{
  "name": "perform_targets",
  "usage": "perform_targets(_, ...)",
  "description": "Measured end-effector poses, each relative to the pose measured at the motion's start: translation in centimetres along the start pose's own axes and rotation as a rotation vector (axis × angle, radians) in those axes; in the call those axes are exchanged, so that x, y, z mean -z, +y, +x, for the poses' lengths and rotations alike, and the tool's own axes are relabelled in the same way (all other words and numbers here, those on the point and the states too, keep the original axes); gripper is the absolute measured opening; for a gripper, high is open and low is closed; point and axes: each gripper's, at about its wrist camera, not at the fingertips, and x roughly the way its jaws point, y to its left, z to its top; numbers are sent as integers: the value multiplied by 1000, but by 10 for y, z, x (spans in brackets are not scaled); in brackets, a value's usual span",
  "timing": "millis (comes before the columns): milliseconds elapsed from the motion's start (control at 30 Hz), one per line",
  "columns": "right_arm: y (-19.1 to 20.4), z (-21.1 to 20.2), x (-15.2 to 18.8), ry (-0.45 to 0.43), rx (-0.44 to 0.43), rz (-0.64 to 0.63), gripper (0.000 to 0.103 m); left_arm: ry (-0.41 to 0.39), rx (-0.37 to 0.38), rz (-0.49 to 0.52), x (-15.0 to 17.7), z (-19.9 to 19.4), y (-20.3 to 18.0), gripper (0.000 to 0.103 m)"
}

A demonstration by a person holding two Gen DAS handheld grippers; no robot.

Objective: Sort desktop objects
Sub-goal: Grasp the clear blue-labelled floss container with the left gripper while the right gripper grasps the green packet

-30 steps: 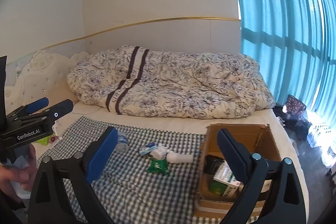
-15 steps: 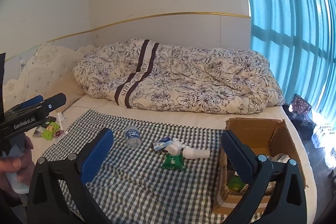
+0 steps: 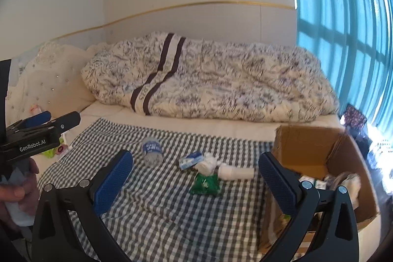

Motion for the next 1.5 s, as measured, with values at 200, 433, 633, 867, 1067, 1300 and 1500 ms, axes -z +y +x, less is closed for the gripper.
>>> perform_targets(200,-3,35,8,54,-1,25,103,49,-7,-17,9,37,7,103)
perform_targets(433,1,85,20,118,-8,-34,103,111,-6,-62,20,88,18,103)
perform_targets(633,-2,114,34,89,-49,-31,103,161,-48,-52,31,136,19,103)
perform_targets(867,-11,165,55,140,-33,-35,103,222,-45,-58,50,191,13,103)
perform_targets(1067,-15,203,76,236,-27,-45,103,244,-62,-39,62,233,1,103)
perform_targets(1300,-26,233,90,280,0,-3,103,286,-53,-45,74,272,-3,103)
perform_targets(1500,-33,253,100,326,24,24,103,344,-71,-63,84,306,-3,103)
